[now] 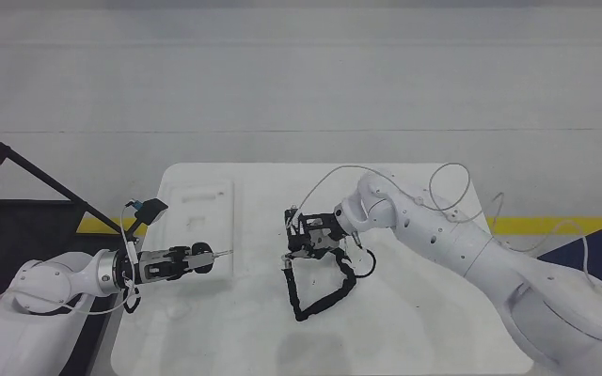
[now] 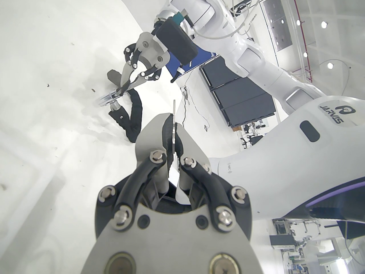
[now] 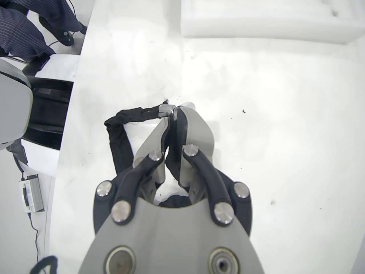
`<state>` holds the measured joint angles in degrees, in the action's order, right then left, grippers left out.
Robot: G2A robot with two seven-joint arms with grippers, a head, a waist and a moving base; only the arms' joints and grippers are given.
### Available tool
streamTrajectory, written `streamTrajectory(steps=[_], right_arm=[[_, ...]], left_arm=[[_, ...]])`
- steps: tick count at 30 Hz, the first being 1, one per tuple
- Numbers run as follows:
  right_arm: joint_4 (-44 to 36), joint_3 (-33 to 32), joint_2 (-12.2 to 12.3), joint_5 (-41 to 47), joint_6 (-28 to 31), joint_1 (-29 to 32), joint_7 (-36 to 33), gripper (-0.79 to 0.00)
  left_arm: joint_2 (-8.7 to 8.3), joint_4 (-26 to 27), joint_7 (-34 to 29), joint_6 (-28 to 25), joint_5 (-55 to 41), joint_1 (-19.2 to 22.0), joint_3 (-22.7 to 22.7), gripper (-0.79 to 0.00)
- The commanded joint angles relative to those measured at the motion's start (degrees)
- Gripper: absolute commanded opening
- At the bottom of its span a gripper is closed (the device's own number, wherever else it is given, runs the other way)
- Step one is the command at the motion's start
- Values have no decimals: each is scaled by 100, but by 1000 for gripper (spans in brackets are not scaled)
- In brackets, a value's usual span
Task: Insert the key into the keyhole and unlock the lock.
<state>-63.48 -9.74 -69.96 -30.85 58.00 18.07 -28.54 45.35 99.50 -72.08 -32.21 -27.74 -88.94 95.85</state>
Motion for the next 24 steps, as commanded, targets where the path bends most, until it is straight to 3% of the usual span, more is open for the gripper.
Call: streamTrajectory(steps=[1,4,10,23,24], right_arm=[[-8,0,19,-7,0,10,42,-785],[55,0,82,8,0,45,235,-785],[315,0,139,-724,0,156,-61,-785],[1337,0,-571,-1143,0,122,-1232,-785],[1375,0,-613,-1192,0,126,-1320,-628]], left_arm=[[0,0,0,0,0,0,0,-785],[0,0,0,0,0,0,0,-785],[0,0,0,0,0,0,0,-785],[0,0,0,0,0,0,0,-785],[0,0,0,0,0,0,0,-785]])
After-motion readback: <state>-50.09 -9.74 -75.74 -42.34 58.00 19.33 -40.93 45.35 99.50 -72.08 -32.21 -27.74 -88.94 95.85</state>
